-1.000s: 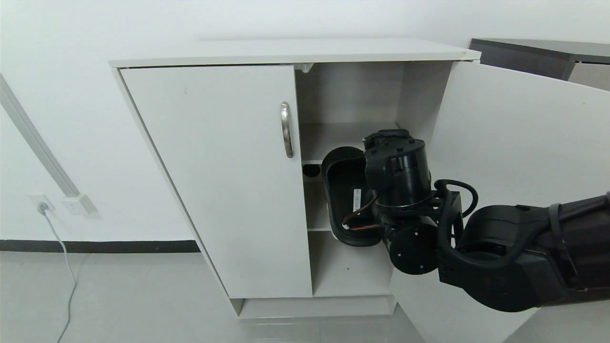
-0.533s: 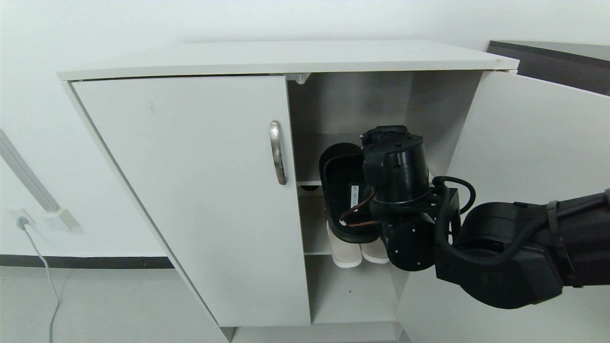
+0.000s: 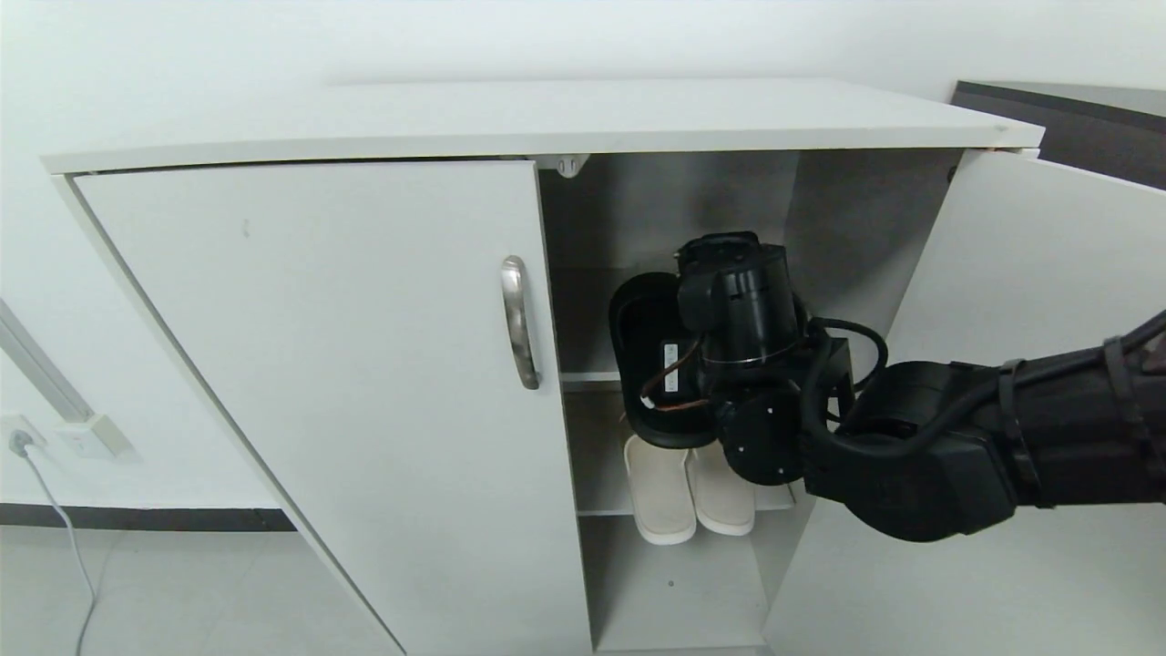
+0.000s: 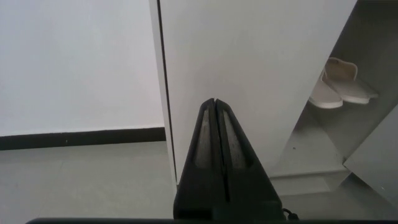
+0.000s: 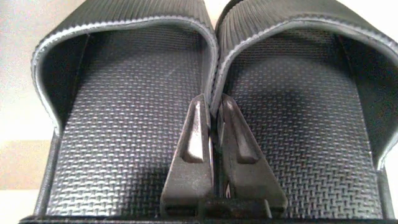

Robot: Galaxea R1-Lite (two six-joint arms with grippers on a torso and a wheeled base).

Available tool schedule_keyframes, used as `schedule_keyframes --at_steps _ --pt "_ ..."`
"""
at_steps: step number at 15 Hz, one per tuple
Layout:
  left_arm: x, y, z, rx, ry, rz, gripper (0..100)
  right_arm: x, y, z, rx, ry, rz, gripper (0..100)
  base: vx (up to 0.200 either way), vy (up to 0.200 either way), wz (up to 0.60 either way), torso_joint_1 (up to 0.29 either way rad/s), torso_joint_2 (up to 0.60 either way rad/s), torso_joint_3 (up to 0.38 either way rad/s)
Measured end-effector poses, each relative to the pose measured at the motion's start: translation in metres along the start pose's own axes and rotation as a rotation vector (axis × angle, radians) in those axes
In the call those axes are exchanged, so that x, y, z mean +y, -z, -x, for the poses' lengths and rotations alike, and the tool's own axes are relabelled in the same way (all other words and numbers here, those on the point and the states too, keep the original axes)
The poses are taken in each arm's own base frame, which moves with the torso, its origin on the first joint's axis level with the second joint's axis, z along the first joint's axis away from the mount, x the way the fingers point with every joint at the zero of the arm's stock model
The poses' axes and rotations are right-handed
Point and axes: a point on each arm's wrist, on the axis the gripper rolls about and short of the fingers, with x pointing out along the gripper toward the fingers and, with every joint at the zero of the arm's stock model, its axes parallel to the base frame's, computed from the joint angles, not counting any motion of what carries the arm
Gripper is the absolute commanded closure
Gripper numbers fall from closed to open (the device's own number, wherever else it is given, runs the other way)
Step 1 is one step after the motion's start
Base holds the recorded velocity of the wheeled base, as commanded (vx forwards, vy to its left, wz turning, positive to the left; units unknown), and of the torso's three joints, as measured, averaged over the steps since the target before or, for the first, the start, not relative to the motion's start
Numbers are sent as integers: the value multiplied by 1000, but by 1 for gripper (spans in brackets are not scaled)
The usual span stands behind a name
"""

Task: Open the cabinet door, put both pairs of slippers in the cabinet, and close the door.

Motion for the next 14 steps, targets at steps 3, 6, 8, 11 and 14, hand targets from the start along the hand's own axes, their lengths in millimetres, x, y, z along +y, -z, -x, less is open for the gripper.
schedule_keyframes --at_steps 3,6,8,11,14 --pt "0 0 0 0 -1 0 100 2 -2 -18 16 -15 2 100 0 0 0 0 0 0" --pt "0 0 0 0 0 0 100 1 -5 -34 20 -24 -7 100 0 0 0 0 0 0" --pt "0 0 0 0 -1 0 100 1 -6 -38 33 -22 2 100 0 0 0 0 0 0" --pt "0 0 0 0 0 0 100 -4 -15 -44 53 -18 12 100 0 0 0 0 0 0" --pt "0 0 0 0 0 0 100 -5 -25 -48 42 -11 -1 100 0 0 0 0 0 0"
